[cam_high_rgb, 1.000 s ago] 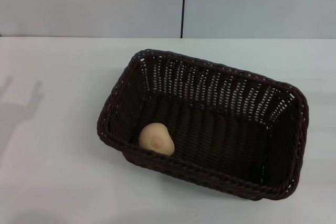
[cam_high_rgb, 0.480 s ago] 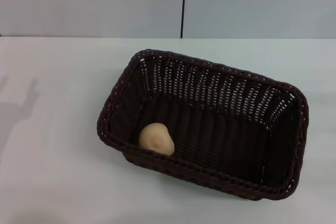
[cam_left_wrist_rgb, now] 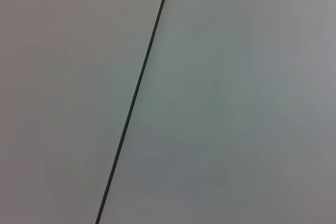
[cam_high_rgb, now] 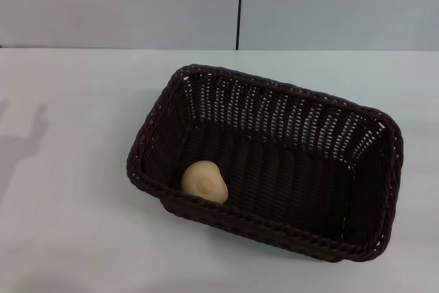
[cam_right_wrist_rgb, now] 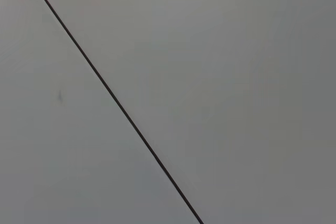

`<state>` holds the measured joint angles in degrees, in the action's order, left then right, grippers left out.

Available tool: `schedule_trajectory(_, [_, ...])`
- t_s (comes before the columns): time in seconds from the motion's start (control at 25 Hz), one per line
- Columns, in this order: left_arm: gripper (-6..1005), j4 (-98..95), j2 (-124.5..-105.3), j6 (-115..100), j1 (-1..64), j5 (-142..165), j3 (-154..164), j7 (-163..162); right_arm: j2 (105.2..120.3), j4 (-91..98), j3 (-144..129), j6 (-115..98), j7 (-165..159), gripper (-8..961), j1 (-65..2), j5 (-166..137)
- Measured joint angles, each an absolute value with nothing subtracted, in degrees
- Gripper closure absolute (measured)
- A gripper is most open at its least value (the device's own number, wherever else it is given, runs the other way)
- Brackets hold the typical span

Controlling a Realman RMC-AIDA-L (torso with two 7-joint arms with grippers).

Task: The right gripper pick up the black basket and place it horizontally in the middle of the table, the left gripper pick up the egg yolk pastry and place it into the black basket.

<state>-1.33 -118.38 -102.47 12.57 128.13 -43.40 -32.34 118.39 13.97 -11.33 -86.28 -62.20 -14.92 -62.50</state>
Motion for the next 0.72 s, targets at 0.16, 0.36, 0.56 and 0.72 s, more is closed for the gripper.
schedule_trajectory(0.16, [373, -1.32, -118.35, -102.47, 12.49, 128.13, -43.41, -32.35, 118.39, 13.85, -11.33, -86.28, -62.17, 620, -15.01, -62.53])
schedule_trajectory(0.36, [395, -1.32, -118.32, -102.47, 12.48, 128.14, -43.42, -32.35, 118.39, 13.79, -11.34, -86.24, -62.15, 620, -15.03, -62.56])
schedule_trajectory(0.56, [484, -1.31, -118.26, -102.47, 12.48, 128.16, -43.42, -32.35, 118.39, 13.79, -11.34, -86.22, -62.13, 620, -14.93, -62.58])
schedule_trajectory(0.72, [526, -1.42, -118.12, -102.46, 12.41, 128.45, -43.22, -32.35, 118.39, 13.80, -11.34, -86.21, -62.13, 620, -14.80, -62.58])
